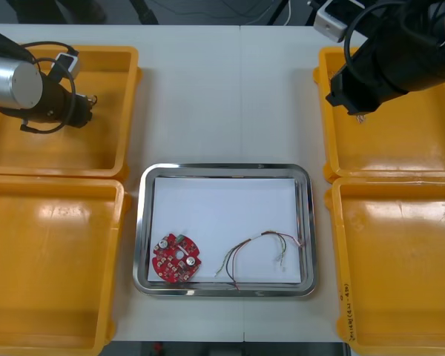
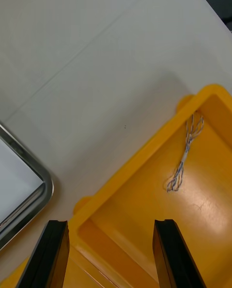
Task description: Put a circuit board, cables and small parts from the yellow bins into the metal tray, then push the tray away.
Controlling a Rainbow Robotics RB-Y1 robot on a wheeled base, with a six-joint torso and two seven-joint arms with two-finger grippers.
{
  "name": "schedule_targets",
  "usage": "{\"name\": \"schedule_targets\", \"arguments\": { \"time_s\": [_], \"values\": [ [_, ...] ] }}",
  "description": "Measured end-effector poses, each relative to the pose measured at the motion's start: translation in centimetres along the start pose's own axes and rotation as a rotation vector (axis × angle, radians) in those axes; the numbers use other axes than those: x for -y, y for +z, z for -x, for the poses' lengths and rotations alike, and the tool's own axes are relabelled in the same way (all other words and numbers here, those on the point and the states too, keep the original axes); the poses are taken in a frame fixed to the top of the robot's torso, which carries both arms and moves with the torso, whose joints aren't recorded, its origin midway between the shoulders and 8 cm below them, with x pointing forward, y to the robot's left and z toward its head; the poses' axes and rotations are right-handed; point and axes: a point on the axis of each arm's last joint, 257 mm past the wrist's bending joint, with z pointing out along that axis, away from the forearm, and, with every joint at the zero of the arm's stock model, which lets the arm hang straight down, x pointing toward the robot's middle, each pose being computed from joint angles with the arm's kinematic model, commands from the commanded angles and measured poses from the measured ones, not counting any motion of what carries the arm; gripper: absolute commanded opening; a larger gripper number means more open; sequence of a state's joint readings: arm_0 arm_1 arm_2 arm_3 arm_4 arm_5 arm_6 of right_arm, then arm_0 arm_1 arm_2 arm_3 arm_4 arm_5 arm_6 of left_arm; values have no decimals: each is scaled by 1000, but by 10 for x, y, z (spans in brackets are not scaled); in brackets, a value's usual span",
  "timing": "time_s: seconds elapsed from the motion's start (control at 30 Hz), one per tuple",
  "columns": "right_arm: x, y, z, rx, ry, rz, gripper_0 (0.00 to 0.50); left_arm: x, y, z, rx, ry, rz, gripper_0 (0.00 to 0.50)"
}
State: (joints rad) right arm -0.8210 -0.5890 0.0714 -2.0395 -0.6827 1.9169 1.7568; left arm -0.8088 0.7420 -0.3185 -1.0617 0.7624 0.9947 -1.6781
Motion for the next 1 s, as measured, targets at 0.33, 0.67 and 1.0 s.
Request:
{"name": "schedule_targets", "arguments": {
  "time_s": [0.33,0.67,1.0],
  "values": [
    [78,9,-45,-85,271,-70,500,3,1,6,14,-12,-13,0],
    [104,40,-89,-238,447,-29,500,6,2,4,11,-21,-26,0],
    [144,70,-86,-213,556,-65,500,11,0,-1,-17,-32,-45,0]
  ]
}}
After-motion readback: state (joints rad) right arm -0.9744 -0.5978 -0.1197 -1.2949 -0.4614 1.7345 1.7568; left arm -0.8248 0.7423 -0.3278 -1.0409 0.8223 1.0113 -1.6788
